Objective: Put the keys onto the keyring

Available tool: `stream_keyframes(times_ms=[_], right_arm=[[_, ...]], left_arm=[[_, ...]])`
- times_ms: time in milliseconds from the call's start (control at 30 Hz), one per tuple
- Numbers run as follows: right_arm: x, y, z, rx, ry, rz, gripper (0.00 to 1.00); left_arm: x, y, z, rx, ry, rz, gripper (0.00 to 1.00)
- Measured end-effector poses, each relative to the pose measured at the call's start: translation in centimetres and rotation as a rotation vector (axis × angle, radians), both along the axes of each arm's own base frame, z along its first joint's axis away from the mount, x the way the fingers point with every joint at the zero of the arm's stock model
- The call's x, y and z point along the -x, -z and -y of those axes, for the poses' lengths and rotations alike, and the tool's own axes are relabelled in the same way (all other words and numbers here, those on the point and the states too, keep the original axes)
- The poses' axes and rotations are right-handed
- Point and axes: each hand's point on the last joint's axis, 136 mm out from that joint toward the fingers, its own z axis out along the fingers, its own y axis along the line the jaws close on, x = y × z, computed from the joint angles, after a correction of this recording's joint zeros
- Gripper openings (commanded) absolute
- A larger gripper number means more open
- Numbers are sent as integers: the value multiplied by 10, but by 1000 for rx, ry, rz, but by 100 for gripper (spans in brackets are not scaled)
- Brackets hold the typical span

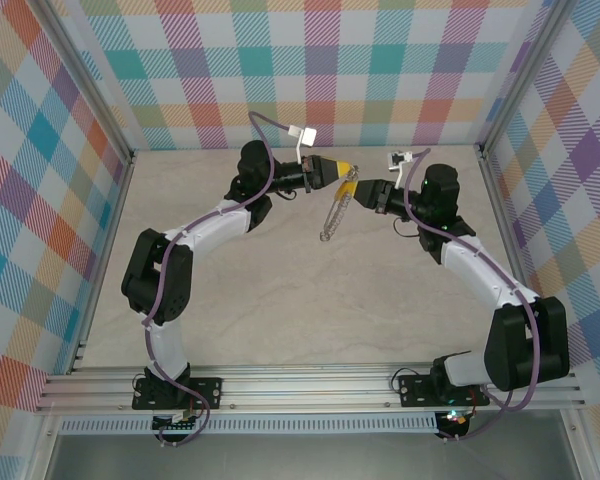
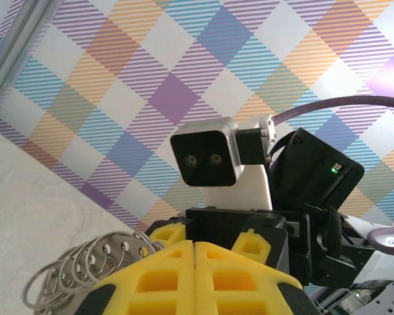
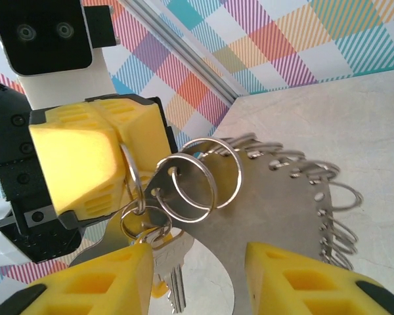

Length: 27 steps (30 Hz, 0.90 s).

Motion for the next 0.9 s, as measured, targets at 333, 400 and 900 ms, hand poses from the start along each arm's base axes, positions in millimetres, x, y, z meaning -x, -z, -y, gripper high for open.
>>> stream_keyframes(times_ms=[333, 400, 900], right_arm=[[15, -9, 4, -5, 3, 38, 39], [15, -9, 4, -5, 3, 37, 38], [2, 11, -4, 6, 0, -3, 31]], left_arm=[[0, 1, 0, 0, 1, -5, 0], [0, 1, 0, 0, 1, -6, 0], [0, -12, 5, 78, -25, -34, 0]])
